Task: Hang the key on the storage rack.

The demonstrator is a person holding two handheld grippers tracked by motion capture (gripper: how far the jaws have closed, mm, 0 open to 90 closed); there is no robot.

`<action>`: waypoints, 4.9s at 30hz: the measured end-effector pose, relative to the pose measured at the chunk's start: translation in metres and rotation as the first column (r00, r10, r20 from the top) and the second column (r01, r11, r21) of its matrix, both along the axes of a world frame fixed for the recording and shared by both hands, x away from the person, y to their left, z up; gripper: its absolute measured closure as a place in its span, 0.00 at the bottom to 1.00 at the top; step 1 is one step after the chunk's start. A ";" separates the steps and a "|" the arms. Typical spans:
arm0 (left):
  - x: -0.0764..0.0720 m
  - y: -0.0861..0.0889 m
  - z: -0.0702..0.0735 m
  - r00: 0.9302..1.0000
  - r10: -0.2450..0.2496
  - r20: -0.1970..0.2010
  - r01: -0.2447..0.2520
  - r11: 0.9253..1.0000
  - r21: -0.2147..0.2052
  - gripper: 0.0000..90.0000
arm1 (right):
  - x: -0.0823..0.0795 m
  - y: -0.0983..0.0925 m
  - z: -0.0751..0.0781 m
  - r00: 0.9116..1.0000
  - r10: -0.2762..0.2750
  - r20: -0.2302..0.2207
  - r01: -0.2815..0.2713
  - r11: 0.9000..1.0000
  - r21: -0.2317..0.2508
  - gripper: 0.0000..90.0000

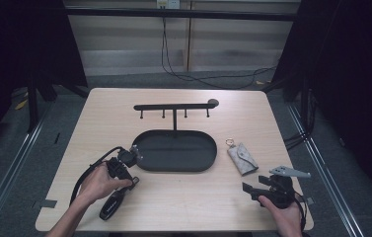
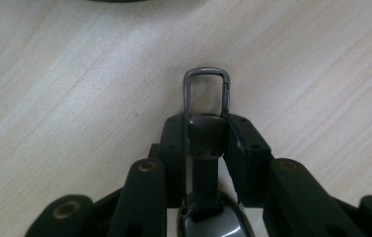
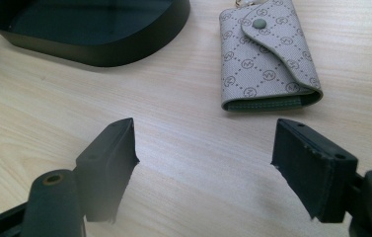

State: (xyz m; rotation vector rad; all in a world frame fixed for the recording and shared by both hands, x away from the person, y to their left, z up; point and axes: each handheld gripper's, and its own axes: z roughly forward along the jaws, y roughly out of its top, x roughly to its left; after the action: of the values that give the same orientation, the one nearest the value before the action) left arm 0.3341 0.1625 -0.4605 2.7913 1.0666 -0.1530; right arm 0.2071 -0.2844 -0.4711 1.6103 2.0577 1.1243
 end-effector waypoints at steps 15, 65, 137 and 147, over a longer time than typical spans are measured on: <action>0.002 0.016 0.030 1.000 0.005 0.019 -0.003 0.998 -0.062 0.79 | 0.001 0.001 0.000 1.000 0.013 0.001 -0.013 1.000 0.001 0.27; 0.007 0.024 0.109 0.990 -0.005 0.139 0.016 0.997 -0.077 0.79 | 0.000 0.000 0.000 1.000 0.005 0.008 -0.005 1.000 0.007 0.26; 0.104 -0.039 0.153 0.989 0.098 0.114 -0.097 0.995 -0.018 0.79 | 0.001 0.001 -0.002 1.000 0.021 -0.014 -0.021 1.000 -0.001 0.23; 0.114 -0.047 0.146 0.985 0.127 0.120 -0.126 0.992 -0.014 0.79 | 0.002 0.001 -0.002 0.999 0.028 -0.016 -0.028 1.000 0.002 0.22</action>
State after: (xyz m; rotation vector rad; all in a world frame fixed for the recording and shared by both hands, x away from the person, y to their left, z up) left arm 0.4477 0.1157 -0.3145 2.6778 1.2057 0.0269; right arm 0.2087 -0.2830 -0.4732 1.6007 2.0961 1.1266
